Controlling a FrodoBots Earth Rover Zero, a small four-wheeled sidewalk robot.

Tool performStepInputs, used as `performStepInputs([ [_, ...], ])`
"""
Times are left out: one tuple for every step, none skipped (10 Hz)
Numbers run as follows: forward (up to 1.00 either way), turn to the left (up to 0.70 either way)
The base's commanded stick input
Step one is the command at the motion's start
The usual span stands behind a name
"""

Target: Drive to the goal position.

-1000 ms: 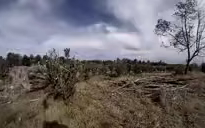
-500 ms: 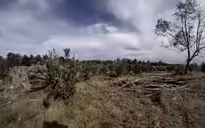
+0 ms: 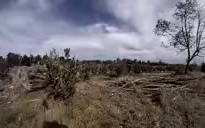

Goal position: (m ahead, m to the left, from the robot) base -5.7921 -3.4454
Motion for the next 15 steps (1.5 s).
performStepInputs([
  [-0.7, 0.0],
  [-0.7, 0.0],
  [-0.7, 0.0],
  [-0.7, 0.0],
  [-0.7, 0.0],
  [-0.7, 0.0],
  [-0.7, 0.0],
  [-0.7, 0.0],
  [-0.7, 0.0],
  [-0.7, 0.0],
  [-0.7, 0.0],
  [-0.7, 0.0],
  [-0.7, 0.0],
  [-0.7, 0.0],
  [-0.7, 0.0],
])
